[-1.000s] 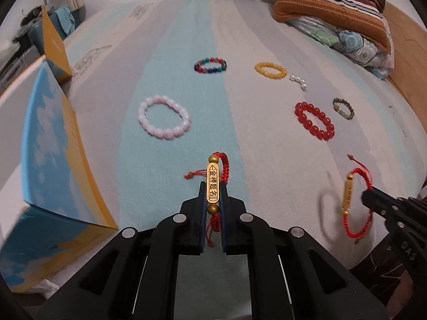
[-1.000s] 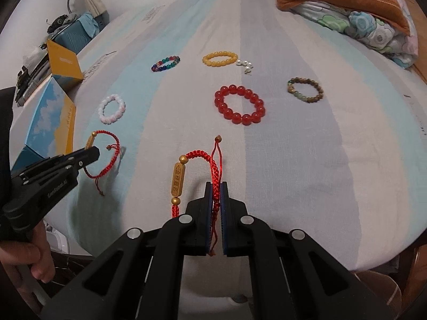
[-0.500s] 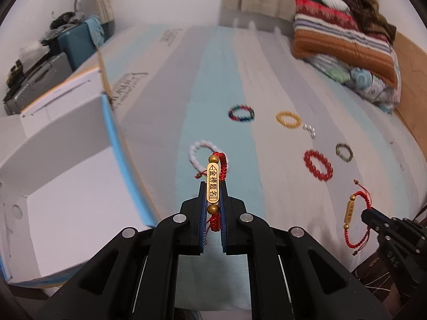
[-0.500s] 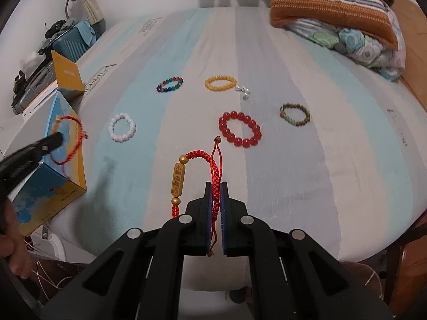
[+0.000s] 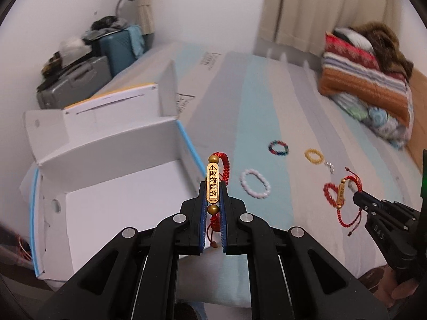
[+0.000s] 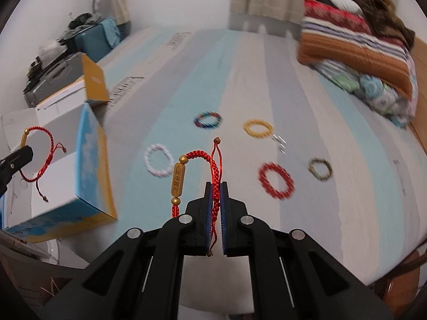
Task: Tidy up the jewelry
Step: 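Carry both red-cord bracelets over the white box with both tools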
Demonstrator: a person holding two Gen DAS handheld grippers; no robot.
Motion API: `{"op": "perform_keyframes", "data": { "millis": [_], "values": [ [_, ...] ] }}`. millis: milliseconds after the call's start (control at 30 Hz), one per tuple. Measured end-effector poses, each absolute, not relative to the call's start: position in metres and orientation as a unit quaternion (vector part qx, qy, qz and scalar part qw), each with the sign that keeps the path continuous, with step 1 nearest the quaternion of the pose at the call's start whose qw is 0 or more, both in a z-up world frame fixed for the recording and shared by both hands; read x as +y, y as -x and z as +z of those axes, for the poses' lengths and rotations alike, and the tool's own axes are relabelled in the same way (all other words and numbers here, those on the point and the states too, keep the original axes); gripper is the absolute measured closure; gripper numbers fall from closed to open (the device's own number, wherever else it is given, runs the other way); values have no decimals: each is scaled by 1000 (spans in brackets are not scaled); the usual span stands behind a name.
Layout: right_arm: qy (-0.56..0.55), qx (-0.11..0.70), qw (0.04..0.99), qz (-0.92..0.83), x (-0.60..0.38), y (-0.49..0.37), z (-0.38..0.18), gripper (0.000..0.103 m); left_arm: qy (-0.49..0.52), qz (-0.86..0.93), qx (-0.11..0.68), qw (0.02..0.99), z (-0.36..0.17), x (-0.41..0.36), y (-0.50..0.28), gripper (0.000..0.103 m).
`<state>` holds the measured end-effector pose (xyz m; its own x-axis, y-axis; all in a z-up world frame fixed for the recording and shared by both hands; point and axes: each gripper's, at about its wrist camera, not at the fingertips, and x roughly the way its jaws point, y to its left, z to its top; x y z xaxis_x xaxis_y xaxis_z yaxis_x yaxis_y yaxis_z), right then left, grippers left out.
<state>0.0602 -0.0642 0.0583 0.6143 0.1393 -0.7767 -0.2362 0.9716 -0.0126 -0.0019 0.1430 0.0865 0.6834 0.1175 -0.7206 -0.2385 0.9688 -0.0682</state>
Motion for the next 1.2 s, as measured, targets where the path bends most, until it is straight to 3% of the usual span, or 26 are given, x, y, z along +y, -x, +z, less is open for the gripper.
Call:
{"op": "perform_keyframes", "data": {
  "millis": [567, 1200],
  "values": [
    [104, 385, 888, 231, 79, -52, 86, 99, 117, 242, 385, 883, 81, 254, 48, 96],
    [160, 496, 805, 284, 198, -58, -1, 99, 167, 287, 461, 823, 10, 327, 54, 96]
  ]
}}
